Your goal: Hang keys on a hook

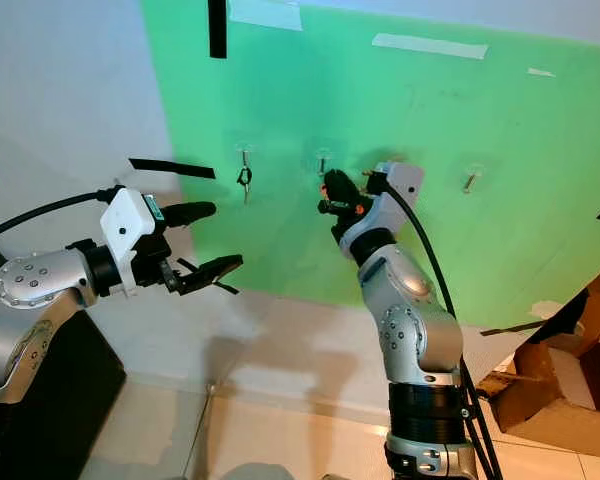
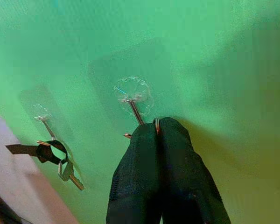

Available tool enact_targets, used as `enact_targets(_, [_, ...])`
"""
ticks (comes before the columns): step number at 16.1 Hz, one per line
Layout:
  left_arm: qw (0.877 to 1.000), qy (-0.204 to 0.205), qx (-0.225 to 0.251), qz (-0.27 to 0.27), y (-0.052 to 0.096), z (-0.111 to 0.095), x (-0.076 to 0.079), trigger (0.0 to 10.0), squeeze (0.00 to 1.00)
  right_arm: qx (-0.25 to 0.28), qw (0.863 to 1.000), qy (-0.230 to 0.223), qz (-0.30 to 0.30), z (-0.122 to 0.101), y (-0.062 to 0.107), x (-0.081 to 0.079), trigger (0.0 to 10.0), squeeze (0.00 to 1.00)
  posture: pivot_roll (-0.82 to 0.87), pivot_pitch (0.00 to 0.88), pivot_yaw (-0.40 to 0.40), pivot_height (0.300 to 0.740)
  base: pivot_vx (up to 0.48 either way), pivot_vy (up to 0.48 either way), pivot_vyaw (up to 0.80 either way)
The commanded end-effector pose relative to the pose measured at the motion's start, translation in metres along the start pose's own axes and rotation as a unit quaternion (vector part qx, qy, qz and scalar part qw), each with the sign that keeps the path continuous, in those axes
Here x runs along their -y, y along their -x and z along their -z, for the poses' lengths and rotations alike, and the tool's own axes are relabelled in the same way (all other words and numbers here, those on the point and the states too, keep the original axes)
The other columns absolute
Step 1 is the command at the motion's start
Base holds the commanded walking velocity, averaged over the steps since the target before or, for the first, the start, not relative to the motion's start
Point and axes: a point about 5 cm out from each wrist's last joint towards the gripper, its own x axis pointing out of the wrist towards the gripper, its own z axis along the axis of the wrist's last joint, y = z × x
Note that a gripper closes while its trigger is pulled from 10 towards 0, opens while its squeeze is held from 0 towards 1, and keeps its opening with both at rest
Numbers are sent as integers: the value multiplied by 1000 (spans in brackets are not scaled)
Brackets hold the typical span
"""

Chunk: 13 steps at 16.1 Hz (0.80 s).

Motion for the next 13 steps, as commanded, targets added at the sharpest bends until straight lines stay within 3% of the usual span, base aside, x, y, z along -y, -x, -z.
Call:
enact_targets(1, [1000, -8, 6, 4, -1, -5, 0, 10000, 0, 18, 1000, -2, -14, -9, -3, -5, 10000, 0, -11, 0, -45, 740, 0, 0, 0])
enact_targets(10, [1000, -10, 6, 4, 0, -4, -3, 10000, 0, 19, 999, -7, 30, -9, -10, 4, 10000, 0, -9, 0, -45, 740, 0, 0, 0])
enact_targets(13, [1000, -13, 3, 6, -1, -3, -3, 10000, 0, -14, 999, 32, 41, 0, -8, 8, 10000, 0, -9, 0, -45, 740, 0, 0, 0])
